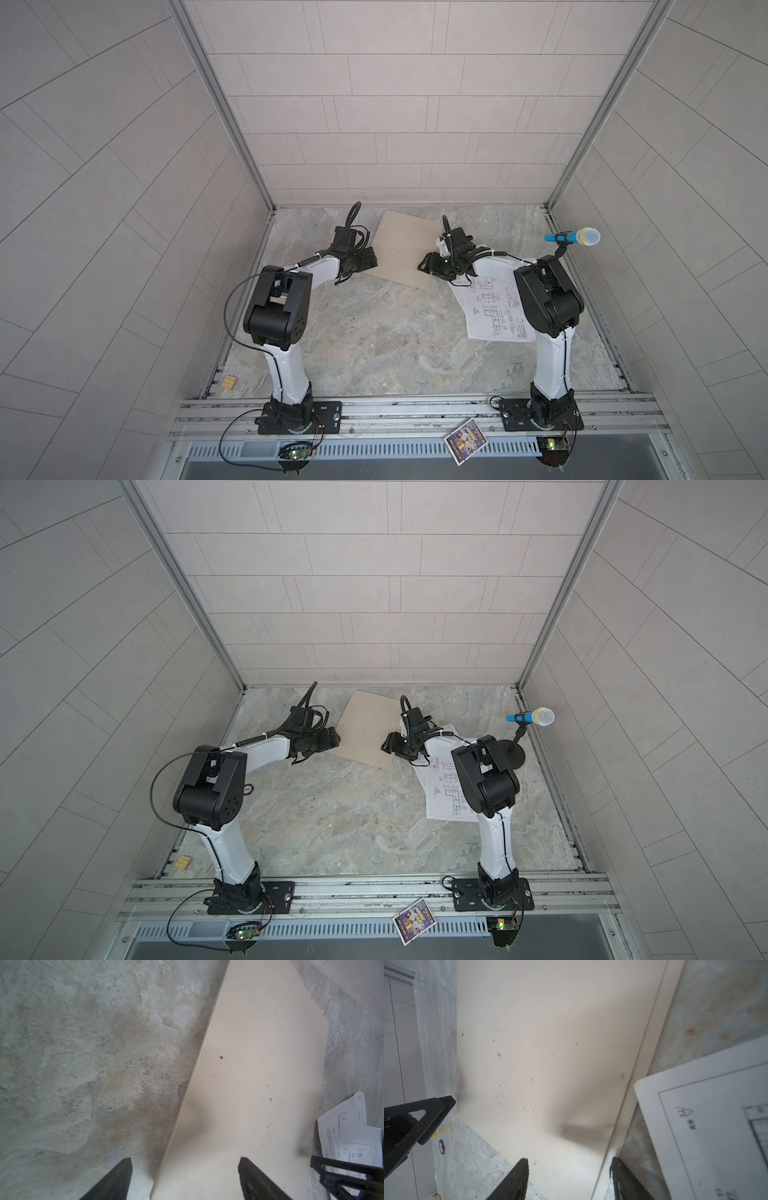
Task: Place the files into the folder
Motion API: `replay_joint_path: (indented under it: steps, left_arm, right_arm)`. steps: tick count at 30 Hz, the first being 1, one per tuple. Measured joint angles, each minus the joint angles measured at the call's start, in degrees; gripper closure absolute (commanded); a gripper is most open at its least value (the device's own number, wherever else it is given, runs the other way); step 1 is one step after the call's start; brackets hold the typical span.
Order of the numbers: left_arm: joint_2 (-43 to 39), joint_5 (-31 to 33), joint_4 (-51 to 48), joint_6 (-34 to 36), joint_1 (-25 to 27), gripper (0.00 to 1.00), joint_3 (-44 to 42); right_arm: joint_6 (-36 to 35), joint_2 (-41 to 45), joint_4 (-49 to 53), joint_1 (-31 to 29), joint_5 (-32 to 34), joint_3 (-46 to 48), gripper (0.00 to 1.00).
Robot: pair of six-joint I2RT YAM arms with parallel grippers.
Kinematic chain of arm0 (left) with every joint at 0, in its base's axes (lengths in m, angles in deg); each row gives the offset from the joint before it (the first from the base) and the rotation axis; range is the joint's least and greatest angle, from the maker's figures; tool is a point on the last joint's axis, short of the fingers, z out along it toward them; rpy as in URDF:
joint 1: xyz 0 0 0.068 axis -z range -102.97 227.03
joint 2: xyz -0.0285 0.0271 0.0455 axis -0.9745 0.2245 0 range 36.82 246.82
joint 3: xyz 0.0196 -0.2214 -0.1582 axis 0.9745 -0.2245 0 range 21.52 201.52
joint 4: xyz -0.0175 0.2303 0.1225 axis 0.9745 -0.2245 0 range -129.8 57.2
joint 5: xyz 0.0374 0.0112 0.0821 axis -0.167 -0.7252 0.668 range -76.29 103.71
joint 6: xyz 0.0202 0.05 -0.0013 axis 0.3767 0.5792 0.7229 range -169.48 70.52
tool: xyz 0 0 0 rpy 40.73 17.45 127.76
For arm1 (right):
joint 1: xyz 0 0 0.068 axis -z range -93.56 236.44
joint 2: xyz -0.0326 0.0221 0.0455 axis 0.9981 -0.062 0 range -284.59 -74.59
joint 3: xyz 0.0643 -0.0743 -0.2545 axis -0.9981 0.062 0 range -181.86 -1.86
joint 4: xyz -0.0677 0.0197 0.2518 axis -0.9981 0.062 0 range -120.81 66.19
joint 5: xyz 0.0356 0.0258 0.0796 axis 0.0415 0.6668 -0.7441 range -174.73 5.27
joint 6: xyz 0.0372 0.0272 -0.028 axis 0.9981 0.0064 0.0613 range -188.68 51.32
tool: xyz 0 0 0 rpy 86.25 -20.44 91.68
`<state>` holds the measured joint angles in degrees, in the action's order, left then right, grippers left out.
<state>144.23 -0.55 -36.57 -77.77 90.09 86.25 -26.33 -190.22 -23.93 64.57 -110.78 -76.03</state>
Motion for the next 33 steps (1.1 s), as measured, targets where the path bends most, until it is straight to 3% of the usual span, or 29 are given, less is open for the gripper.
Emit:
replay_joint_path:
  steps: [28,33]
  left_arm:
    - [2.21,0.26,0.22,2.47,0.98,0.15,1.44]
    - [2.21,0.11,-1.92,4.44,0.85,0.15,4.74]
  right_arm:
    - [1.88,-1.42,-3.48,0.33,-3.50,-0.37,0.35]
    - [1.90,-1.42,-4.09,0.63,-4.24,-0.07,0.35]
